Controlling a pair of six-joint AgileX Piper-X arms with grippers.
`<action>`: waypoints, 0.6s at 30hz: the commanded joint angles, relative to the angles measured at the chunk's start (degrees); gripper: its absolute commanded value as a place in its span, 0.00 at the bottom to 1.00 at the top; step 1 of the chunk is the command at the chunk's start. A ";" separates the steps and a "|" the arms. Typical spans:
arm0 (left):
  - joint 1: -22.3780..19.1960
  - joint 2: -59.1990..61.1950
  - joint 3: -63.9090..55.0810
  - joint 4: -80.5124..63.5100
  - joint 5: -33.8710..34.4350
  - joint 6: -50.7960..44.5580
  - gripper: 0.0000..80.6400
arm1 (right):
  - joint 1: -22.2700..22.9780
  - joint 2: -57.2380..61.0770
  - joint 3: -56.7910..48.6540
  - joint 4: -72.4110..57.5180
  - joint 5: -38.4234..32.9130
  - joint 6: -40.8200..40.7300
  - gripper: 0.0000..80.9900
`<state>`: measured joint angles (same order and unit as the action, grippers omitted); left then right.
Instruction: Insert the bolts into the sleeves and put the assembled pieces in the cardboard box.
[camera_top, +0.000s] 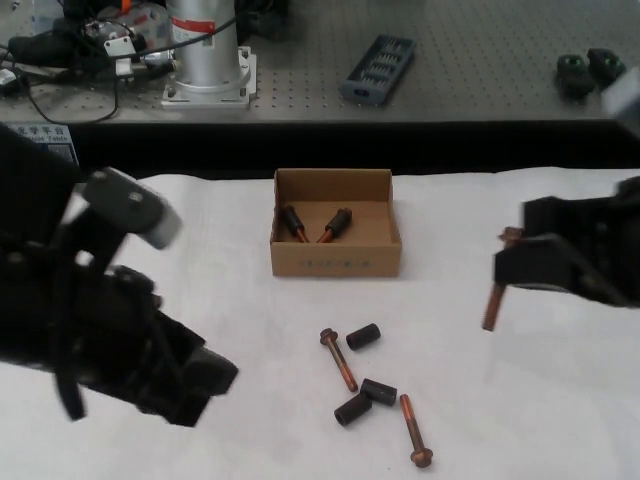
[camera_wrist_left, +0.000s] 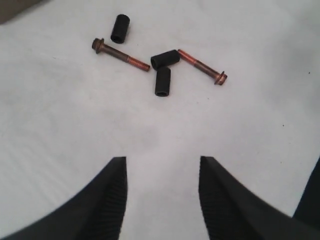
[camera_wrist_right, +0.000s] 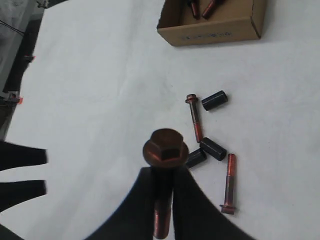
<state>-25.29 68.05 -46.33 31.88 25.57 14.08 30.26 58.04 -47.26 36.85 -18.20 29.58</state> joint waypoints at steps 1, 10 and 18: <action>-2.33 4.57 -3.51 -2.45 0.39 3.46 0.43 | -0.25 -5.06 0.28 2.26 -0.53 -1.18 0.03; -11.20 24.17 -17.28 -4.91 -8.89 13.21 0.43 | -2.21 -12.34 0.28 6.26 -0.84 -1.38 0.03; -12.07 37.37 -28.22 -5.19 -15.41 13.76 0.43 | -7.19 -13.39 0.28 7.81 -5.84 -4.35 0.03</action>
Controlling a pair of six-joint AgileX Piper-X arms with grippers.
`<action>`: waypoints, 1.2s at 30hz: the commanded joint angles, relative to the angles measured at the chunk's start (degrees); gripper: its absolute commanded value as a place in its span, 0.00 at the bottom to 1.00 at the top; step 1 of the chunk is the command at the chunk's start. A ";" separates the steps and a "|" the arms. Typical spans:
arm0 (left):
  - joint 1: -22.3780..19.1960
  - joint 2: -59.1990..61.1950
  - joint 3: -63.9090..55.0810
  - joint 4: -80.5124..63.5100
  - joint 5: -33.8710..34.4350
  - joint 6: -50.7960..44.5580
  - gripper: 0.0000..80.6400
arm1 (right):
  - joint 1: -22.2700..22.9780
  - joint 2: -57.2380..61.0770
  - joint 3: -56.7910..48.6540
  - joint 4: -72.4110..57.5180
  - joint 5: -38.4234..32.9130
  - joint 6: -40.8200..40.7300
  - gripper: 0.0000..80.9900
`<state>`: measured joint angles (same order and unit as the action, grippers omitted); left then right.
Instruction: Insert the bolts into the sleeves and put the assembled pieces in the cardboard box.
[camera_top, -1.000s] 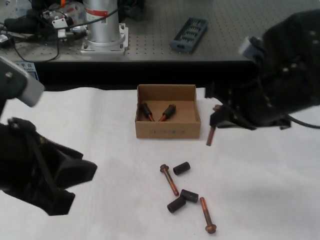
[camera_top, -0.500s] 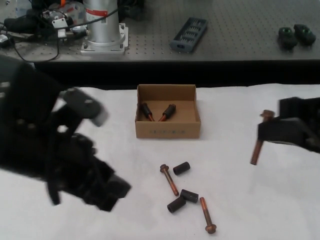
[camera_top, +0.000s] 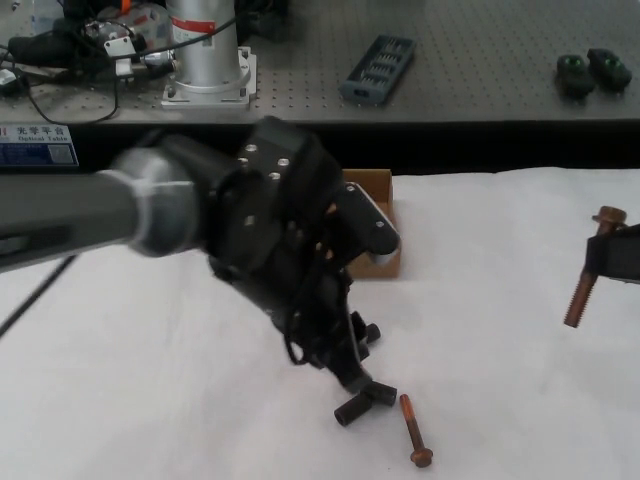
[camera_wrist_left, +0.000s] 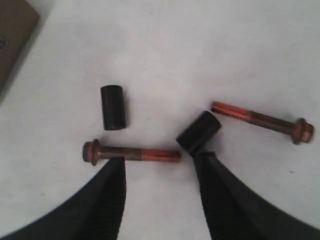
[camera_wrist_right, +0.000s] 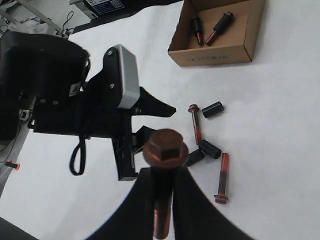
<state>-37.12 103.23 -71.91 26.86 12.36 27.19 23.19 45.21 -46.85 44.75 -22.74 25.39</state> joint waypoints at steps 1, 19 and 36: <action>-0.24 3.57 -4.05 -0.15 -2.28 0.78 0.43 | -0.54 -0.56 -0.13 -0.02 -1.85 -0.97 0.03; -0.24 14.87 -14.83 2.42 -2.26 3.38 0.43 | -2.01 -0.56 -0.13 0.03 -2.68 -2.31 0.03; -0.24 16.23 -14.69 3.18 -3.10 6.23 0.43 | -2.01 -0.56 -0.13 0.03 -2.65 -2.31 0.03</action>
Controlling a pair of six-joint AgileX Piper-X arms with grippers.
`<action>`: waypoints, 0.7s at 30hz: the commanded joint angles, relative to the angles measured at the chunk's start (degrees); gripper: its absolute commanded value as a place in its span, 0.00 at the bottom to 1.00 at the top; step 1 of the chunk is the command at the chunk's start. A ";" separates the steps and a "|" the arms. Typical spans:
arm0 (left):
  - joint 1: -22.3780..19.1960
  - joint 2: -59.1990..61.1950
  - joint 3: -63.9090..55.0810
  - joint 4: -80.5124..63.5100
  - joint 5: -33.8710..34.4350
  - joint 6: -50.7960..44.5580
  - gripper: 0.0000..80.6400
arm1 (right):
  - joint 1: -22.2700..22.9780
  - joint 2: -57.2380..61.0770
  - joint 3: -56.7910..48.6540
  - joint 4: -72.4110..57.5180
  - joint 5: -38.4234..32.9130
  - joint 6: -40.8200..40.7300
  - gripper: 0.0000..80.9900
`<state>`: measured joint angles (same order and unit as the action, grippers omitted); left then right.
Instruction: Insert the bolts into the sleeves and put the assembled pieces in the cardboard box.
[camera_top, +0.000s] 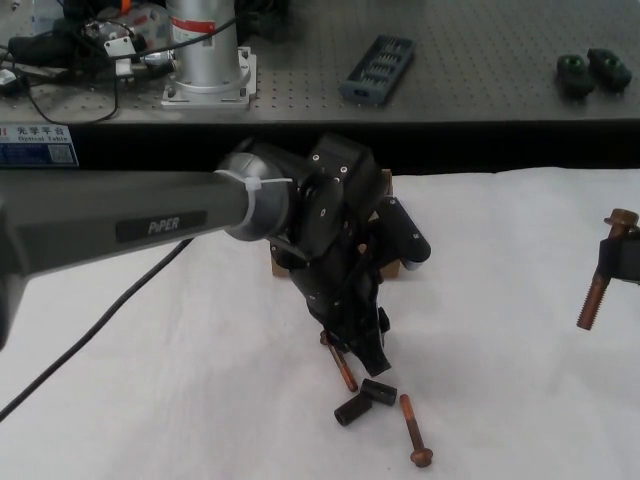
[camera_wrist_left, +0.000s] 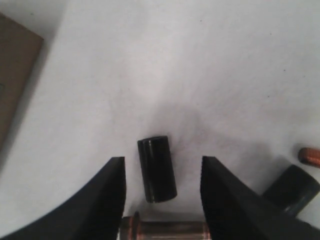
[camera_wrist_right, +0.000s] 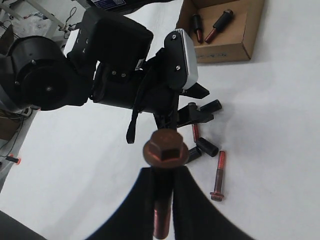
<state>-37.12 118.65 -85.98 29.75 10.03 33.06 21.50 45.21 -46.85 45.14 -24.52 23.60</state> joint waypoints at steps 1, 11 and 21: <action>-0.24 0.94 -0.62 0.22 -0.78 0.36 0.43 | -0.32 -0.56 -0.13 -0.36 -0.87 -0.52 0.03; -0.24 3.45 -0.62 -0.31 -0.78 0.36 0.43 | -0.32 -0.56 -0.13 -0.25 -0.89 -0.52 0.03; -0.24 3.78 -0.62 0.02 -0.78 0.36 0.10 | -0.32 -0.56 -0.13 -0.29 -0.89 -1.80 0.03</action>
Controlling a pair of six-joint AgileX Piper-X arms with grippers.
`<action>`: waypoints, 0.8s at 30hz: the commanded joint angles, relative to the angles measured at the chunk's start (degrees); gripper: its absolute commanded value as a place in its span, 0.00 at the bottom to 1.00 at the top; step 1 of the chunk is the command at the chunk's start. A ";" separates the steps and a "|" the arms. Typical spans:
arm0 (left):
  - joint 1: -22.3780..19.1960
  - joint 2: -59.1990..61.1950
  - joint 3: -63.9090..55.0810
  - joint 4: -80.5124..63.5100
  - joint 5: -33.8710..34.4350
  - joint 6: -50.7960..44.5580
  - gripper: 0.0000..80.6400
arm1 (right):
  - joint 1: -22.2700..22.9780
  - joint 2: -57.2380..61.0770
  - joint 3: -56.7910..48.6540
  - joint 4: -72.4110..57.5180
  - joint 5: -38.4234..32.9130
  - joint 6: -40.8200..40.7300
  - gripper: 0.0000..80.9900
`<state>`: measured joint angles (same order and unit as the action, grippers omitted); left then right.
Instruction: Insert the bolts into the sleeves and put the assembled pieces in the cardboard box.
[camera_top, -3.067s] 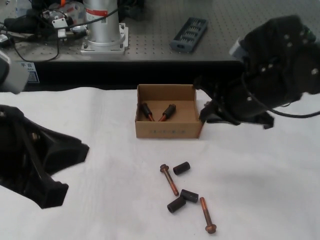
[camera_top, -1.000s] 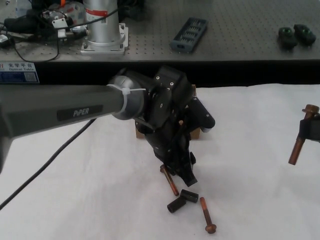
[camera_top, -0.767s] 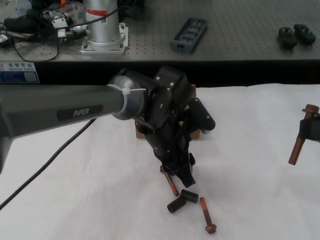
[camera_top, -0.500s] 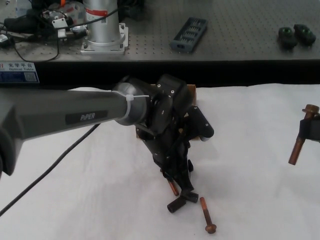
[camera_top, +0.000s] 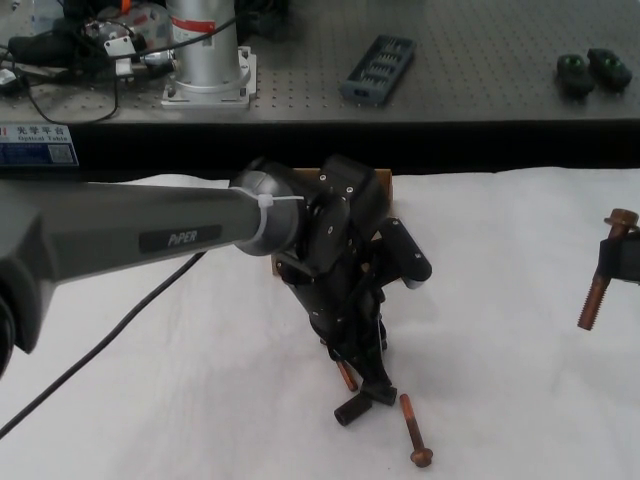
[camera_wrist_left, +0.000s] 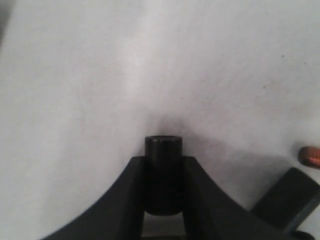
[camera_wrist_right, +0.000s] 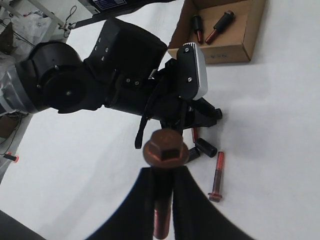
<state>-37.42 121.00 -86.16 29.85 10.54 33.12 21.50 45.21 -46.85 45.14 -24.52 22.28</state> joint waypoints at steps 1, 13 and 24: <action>0.06 1.26 -0.58 0.09 -1.29 0.30 0.07 | -0.32 -0.56 -0.13 -0.29 -0.89 -0.48 0.03; 0.06 -7.62 -1.21 9.91 -0.87 0.30 0.01 | -0.32 -0.39 -0.13 -0.29 -0.89 -1.80 0.03; 0.06 -21.73 -1.10 19.92 11.26 -7.41 0.01 | 0.02 4.79 -0.13 -5.89 -3.67 0.48 0.03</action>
<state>-37.42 100.83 -86.86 48.60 19.13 27.84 21.50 49.13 -46.77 41.82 -26.64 21.79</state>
